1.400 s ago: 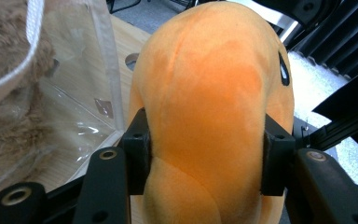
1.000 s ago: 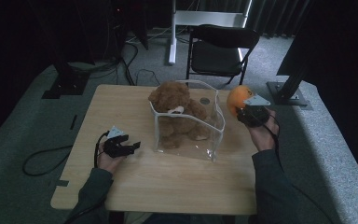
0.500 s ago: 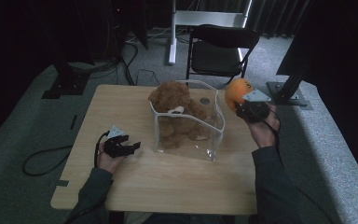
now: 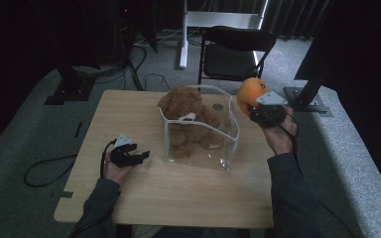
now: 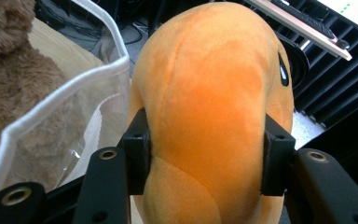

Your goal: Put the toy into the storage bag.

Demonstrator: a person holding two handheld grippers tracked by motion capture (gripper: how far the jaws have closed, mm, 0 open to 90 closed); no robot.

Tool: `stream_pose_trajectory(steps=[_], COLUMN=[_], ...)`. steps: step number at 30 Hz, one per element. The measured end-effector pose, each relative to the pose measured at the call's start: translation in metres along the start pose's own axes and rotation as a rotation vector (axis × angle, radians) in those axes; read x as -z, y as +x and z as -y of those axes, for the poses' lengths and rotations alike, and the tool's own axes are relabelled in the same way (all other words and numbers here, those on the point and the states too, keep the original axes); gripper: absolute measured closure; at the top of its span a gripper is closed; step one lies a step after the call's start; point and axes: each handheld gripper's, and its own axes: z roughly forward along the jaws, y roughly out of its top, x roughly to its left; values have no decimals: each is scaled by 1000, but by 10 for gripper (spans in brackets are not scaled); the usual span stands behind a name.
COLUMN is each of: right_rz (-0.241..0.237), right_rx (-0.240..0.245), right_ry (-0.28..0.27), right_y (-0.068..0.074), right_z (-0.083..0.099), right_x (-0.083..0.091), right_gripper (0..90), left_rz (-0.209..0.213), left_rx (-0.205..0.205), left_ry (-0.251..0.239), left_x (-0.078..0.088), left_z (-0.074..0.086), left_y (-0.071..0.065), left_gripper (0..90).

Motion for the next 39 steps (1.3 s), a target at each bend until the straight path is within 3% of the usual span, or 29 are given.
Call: stream_pose_trajectory(steps=[14, 39], right_rz=[-4, -38], right_rx=[26, 112], right_ry=[-28, -88], right_y=[5, 31], right_z=[-15, -48], right_x=[7, 13], right_gripper=[495, 494], left_rz=[5, 5], left_rx=[2, 6], left_ry=[1, 4], left_x=[0, 0], left_z=[0, 0], left_y=[0, 0], left_gripper=[280, 280])
